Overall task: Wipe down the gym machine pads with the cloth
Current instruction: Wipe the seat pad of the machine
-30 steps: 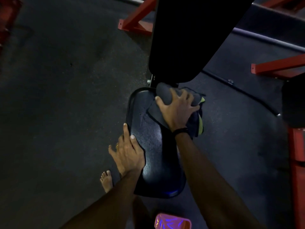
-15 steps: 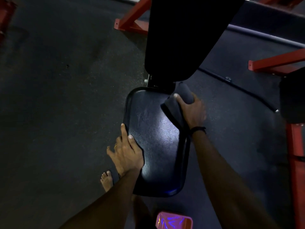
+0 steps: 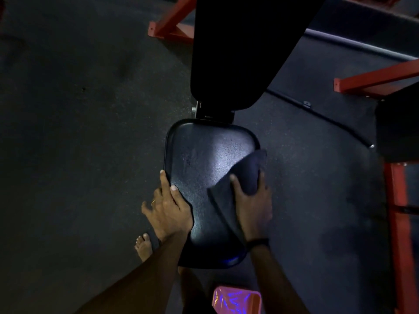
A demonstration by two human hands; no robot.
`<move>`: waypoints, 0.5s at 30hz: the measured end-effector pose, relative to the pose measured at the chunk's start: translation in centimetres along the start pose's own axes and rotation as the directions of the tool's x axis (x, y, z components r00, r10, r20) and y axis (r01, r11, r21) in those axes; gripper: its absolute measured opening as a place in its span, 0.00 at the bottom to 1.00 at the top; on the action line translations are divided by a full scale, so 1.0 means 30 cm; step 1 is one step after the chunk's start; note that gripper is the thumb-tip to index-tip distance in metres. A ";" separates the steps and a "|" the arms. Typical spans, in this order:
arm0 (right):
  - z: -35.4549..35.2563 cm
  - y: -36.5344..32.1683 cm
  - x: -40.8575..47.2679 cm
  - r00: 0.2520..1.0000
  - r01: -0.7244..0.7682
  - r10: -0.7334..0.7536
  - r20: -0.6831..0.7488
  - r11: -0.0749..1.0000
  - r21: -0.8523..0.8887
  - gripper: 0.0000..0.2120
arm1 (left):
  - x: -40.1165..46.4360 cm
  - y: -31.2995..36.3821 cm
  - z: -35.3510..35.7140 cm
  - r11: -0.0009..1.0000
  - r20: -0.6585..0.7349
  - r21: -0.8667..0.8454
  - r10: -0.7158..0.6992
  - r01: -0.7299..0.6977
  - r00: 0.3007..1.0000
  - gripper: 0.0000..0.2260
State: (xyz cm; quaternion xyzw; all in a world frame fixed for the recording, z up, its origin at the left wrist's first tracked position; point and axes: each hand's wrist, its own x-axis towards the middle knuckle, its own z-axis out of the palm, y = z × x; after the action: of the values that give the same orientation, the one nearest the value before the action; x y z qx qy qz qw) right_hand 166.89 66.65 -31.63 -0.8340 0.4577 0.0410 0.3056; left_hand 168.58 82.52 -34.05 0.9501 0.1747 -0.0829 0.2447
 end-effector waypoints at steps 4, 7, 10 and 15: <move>0.033 -0.179 0.297 0.997 0.076 -0.076 -0.018 0.997 -0.005 0.48 | 0.002 -0.003 0.001 1.000 0.012 0.021 -0.001 0.000 1.000 0.26; 0.042 -0.214 0.316 0.992 0.114 -0.117 -0.041 0.992 -0.053 0.51 | 0.000 -0.005 0.001 1.000 0.009 0.028 0.001 -0.001 1.000 0.26; 0.029 -0.125 0.157 0.976 0.217 -0.217 -0.021 0.976 -0.022 0.49 | 0.001 -0.001 0.002 1.000 0.005 0.023 0.008 -0.008 1.000 0.27; 0.021 0.078 -0.149 0.970 0.239 -0.239 0.048 0.971 -0.003 0.46 | 0.002 -0.002 0.000 1.000 0.000 0.015 0.001 -0.001 1.000 0.26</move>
State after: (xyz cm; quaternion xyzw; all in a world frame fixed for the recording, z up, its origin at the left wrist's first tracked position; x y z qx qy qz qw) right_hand 162.57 69.38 -31.69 -0.8831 0.3463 0.0258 0.3154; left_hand 168.60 82.58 -34.08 0.9520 0.1735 -0.0841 0.2377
